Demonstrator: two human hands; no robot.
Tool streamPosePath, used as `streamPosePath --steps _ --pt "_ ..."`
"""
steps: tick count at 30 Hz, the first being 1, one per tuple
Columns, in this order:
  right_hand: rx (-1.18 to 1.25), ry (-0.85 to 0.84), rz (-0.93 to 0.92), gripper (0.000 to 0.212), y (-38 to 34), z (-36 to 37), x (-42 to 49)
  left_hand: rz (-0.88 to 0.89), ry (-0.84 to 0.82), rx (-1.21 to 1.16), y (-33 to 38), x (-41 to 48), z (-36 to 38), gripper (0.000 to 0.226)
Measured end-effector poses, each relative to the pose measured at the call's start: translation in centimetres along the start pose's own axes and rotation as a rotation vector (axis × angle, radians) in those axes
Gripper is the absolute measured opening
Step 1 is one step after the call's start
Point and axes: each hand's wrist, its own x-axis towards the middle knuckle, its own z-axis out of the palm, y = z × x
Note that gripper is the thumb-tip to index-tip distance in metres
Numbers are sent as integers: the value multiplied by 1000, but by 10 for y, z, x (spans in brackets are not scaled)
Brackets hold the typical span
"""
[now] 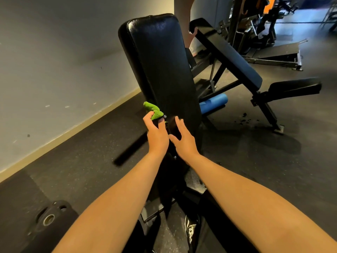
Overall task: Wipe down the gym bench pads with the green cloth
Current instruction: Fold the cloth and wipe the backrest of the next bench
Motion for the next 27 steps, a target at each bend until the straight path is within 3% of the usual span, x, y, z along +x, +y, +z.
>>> streamPosePath --steps 6,12,19,27 --pt "55 -14 73 82 19 0 -6 -207 -11 3 -37 -23 12 35" --pt "71 28 108 80 17 7 -10 -274 -92 31 -32 -25 -1 32" --pt "94 28 121 78 20 7 -12 -46 7 -38 -9 -9 -1 35" --pt "123 -28 129 88 23 9 -13 -295 -53 -4 -48 -26 9 46"
